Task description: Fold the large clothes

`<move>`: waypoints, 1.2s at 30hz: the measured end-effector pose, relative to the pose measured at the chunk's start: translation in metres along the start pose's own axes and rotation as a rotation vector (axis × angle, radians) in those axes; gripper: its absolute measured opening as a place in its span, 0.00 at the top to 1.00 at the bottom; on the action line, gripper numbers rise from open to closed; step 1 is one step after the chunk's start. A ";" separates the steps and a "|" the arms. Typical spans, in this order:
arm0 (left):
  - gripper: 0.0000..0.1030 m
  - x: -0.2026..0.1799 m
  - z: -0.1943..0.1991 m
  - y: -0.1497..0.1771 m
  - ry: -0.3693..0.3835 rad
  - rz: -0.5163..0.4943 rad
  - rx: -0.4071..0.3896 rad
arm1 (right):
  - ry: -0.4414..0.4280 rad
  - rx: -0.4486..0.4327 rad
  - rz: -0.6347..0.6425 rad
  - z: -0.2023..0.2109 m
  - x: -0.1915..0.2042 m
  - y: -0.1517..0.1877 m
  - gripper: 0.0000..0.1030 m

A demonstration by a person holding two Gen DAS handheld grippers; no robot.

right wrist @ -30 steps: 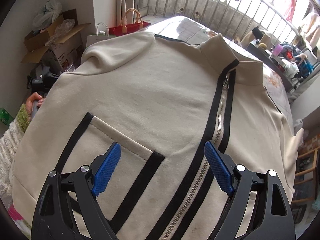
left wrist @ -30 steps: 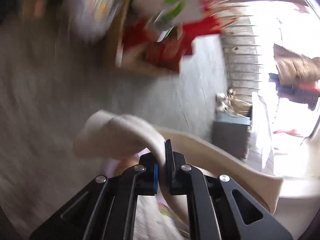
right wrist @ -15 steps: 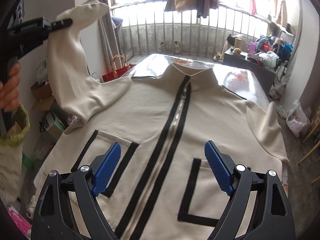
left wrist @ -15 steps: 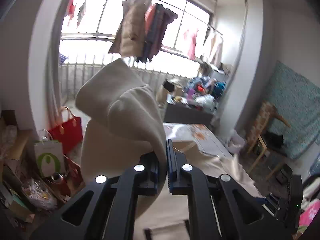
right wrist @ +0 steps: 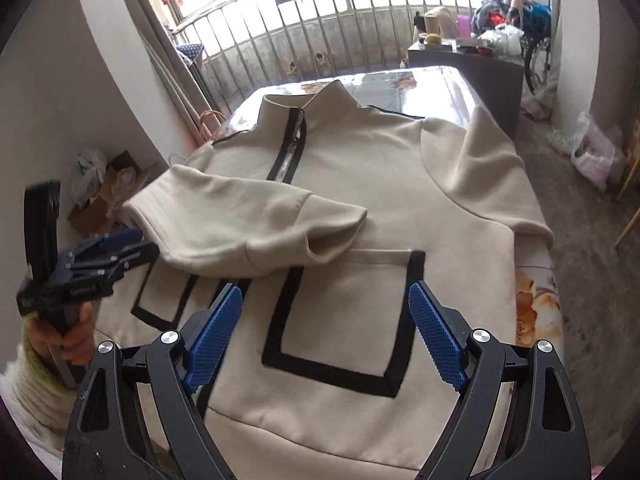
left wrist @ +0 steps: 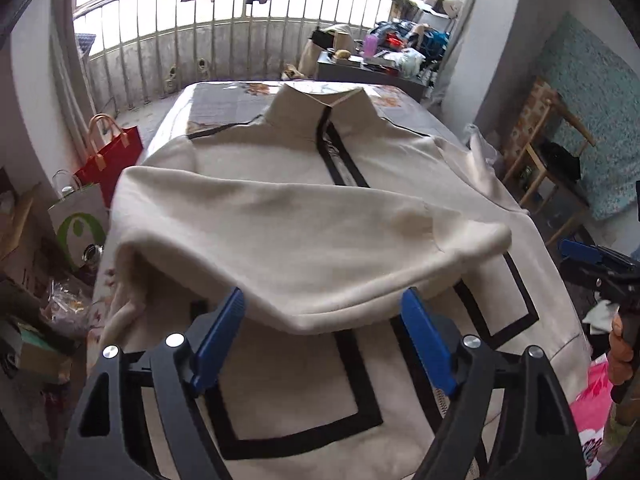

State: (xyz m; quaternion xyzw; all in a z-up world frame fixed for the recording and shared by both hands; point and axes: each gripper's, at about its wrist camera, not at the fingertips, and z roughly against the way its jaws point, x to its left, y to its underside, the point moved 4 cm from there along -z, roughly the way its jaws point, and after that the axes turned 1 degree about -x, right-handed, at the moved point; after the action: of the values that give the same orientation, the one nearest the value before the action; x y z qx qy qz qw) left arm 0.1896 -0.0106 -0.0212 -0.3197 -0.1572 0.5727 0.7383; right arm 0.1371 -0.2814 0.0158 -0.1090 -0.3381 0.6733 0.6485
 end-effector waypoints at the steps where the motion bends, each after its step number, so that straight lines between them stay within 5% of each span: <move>1: 0.22 0.009 0.003 0.004 -0.028 0.020 0.006 | -0.046 0.016 -0.036 -0.006 -0.003 -0.009 0.21; 5: 0.22 0.042 -0.004 0.028 -0.109 0.112 0.061 | -0.181 0.110 -0.156 -0.040 -0.004 -0.032 0.21; 11: 0.17 0.073 -0.019 0.051 -0.137 0.205 0.114 | -0.200 0.245 -0.261 -0.084 -0.002 -0.019 0.37; 18: 0.13 0.088 -0.016 0.047 -0.095 0.244 0.058 | -0.136 0.268 -0.313 -0.099 -0.009 -0.007 0.55; 22: 0.13 0.098 -0.011 0.034 -0.176 0.213 -0.010 | -0.148 0.281 -0.362 -0.104 -0.015 -0.010 0.58; 24: 0.13 0.105 -0.015 0.031 -0.207 0.221 -0.015 | -0.137 0.292 -0.373 -0.106 -0.017 -0.013 0.66; 26: 0.13 0.111 -0.020 0.029 -0.203 0.238 -0.008 | -0.124 0.302 -0.373 -0.108 -0.016 -0.016 0.90; 31: 0.13 0.118 -0.025 0.030 -0.211 0.247 0.001 | -0.043 0.221 -0.244 -0.095 0.004 -0.037 0.97; 36: 0.13 0.121 -0.029 0.032 -0.229 0.249 0.018 | -0.005 0.005 -0.038 -0.063 0.041 -0.103 0.97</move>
State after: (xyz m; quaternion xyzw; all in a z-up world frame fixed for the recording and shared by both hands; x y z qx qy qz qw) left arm 0.2188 0.1000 -0.0798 -0.2629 -0.1944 0.6938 0.6417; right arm 0.2506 -0.2304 0.0419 -0.0992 -0.3400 0.6619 0.6606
